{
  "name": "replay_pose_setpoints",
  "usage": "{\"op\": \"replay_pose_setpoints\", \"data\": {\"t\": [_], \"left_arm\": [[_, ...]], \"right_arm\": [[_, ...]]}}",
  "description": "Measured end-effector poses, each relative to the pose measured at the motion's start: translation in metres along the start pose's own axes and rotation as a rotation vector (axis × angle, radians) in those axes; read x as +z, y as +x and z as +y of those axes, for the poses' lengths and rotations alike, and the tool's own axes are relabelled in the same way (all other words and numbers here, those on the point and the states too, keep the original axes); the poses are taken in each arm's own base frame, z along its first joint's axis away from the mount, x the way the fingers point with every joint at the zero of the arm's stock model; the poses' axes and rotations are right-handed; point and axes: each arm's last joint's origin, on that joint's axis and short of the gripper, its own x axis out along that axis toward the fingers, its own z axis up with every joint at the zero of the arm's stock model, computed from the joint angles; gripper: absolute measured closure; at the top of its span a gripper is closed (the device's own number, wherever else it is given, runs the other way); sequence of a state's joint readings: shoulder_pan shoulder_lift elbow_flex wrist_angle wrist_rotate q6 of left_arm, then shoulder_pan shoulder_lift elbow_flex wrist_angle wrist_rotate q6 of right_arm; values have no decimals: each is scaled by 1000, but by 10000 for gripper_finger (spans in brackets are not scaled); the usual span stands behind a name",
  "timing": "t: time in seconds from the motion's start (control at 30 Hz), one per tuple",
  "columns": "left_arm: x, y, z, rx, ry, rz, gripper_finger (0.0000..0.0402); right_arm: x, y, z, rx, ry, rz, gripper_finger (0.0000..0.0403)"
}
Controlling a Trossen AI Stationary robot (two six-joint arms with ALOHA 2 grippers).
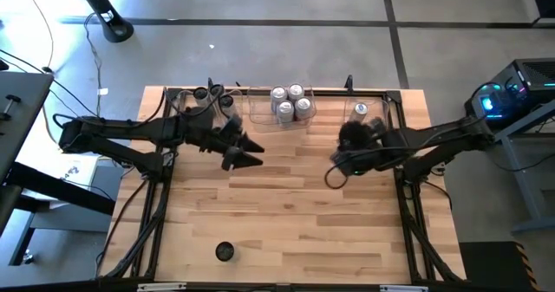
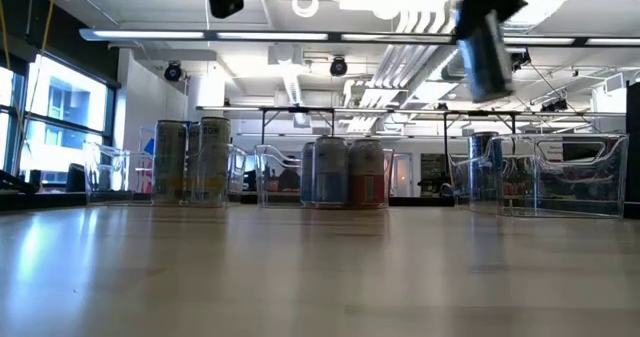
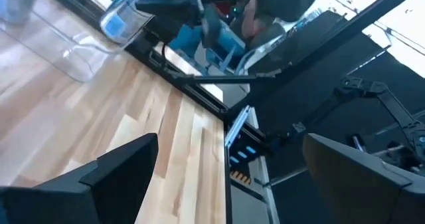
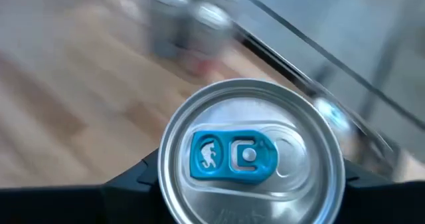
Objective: Sort soda cans
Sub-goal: Put the blue soda can into the top right transparent bin
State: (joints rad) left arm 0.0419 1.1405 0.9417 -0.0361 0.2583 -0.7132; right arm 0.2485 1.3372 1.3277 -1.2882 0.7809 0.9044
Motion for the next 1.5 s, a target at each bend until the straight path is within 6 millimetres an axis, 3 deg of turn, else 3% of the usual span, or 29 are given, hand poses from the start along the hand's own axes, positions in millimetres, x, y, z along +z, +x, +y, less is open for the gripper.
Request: {"op": "replay_pose_setpoints", "data": {"t": [0.17,0.4,0.6,0.73,0.93,1.07,1.3,1.5], "left_arm": [[5,-1,3,4,12,-28,32],[10,-3,4,-44,24,-36,32],[12,-4,5,-50,19,-43,32],[12,-4,5,-50,19,-43,32],[12,-4,5,-50,3,-43,32],[12,-4,4,-50,-3,-42,32],[11,-3,4,-52,-11,-38,32],[11,-3,4,-51,-10,-38,32]], "right_arm": [[-22,7,-21,-217,146,76,200],[-61,48,-52,-382,427,85,200],[-78,65,-91,-496,645,1,200],[-84,86,-100,-480,764,-46,200],[-84,120,-113,-530,793,-29,200],[-80,130,-130,-605,790,-14,200],[-59,147,-153,-559,787,-64,200],[-60,161,-164,-551,804,10,200]]}}
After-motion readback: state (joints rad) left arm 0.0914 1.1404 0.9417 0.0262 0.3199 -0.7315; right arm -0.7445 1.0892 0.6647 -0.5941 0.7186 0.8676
